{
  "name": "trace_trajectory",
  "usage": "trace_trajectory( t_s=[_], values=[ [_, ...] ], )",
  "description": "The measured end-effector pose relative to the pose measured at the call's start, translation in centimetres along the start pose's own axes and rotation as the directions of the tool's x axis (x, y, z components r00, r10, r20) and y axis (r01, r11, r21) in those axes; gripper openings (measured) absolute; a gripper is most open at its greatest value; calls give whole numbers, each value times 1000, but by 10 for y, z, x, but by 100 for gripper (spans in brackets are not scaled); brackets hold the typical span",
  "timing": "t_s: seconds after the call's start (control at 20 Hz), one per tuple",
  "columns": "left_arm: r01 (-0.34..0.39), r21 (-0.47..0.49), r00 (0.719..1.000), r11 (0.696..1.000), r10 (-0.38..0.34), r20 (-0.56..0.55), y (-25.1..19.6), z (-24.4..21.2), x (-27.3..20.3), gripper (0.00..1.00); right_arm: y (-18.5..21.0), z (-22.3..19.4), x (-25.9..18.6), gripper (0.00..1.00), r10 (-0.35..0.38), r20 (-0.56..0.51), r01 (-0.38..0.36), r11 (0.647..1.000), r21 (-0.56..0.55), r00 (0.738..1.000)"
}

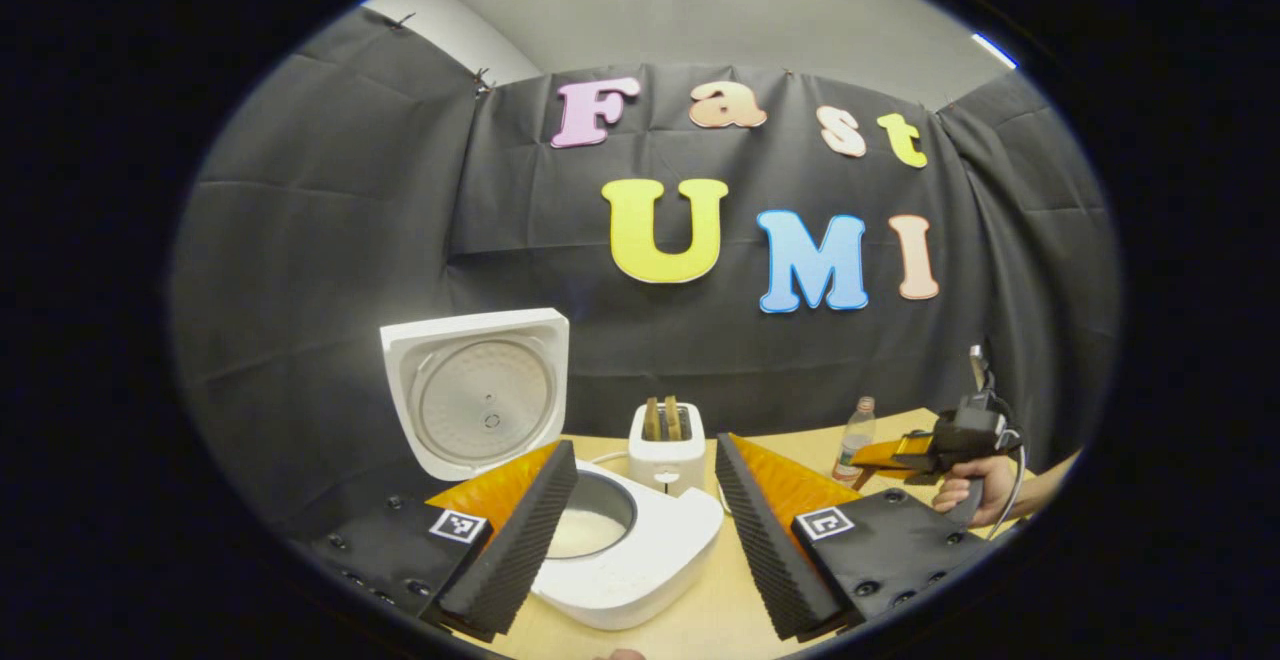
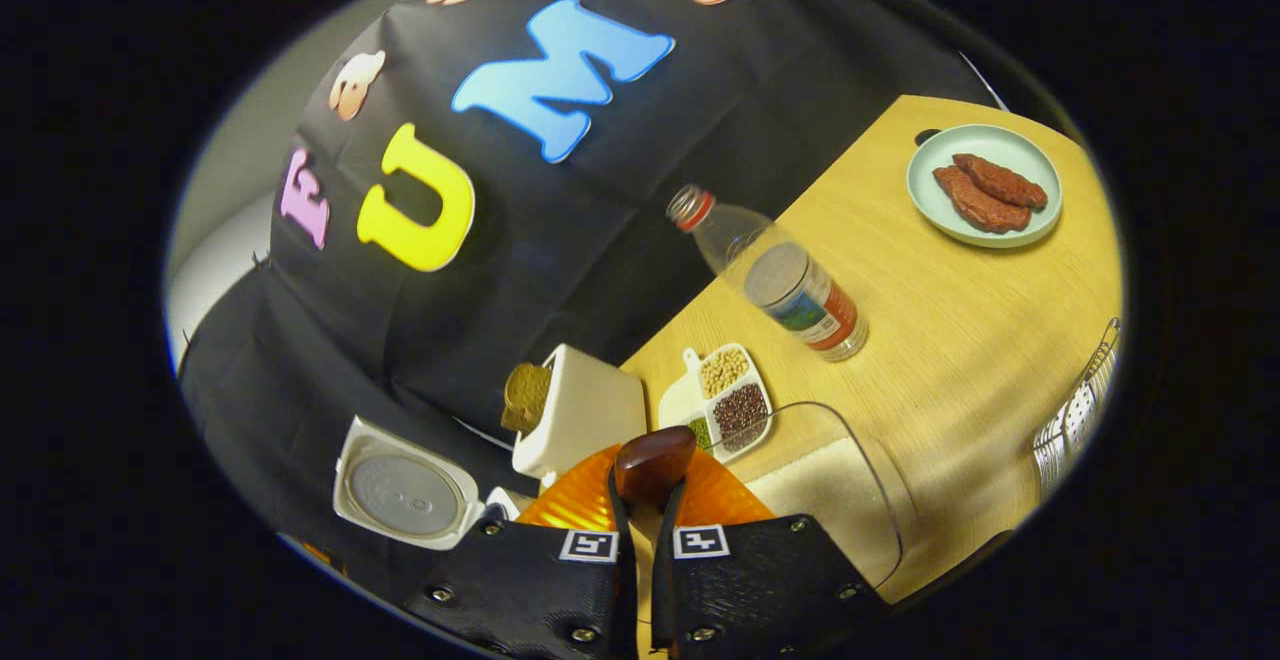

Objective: Close the left gripper, press the button to open the rice cooker; take a wooden spoon from the chopstick holder with the right hand, scoop a spoonful of rice and pour it into the rice cooker, then put the wooden spoon back into the chopstick holder.

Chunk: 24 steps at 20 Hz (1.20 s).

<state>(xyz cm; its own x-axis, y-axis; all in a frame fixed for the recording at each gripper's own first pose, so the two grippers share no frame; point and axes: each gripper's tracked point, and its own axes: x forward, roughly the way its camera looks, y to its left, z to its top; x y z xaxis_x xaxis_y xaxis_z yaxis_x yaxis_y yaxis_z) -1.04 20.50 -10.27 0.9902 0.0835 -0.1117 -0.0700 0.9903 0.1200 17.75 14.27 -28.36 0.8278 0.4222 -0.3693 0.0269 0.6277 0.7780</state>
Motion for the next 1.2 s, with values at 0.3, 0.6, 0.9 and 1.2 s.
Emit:
trace_trajectory(
  t_s=[0.3,0.6,0.9,1.2],
  values=[
    [31,6,999,1000,-31,31,-17,9,-1,96,22,65,-43,6,90,121,-110,979,174,989],
    [33,9,998,999,-33,53,-15,16,-6,96,58,93,-70,6,156,180,-188,966,178,971],
    [5,4,998,1000,-5,59,-3,13,-19,96,98,80,-77,6,236,152,-266,937,227,960],
    [-21,0,998,1000,21,64,13,8,-36,96,143,53,-65,6,299,97,-314,914,258,949]
  ],
)
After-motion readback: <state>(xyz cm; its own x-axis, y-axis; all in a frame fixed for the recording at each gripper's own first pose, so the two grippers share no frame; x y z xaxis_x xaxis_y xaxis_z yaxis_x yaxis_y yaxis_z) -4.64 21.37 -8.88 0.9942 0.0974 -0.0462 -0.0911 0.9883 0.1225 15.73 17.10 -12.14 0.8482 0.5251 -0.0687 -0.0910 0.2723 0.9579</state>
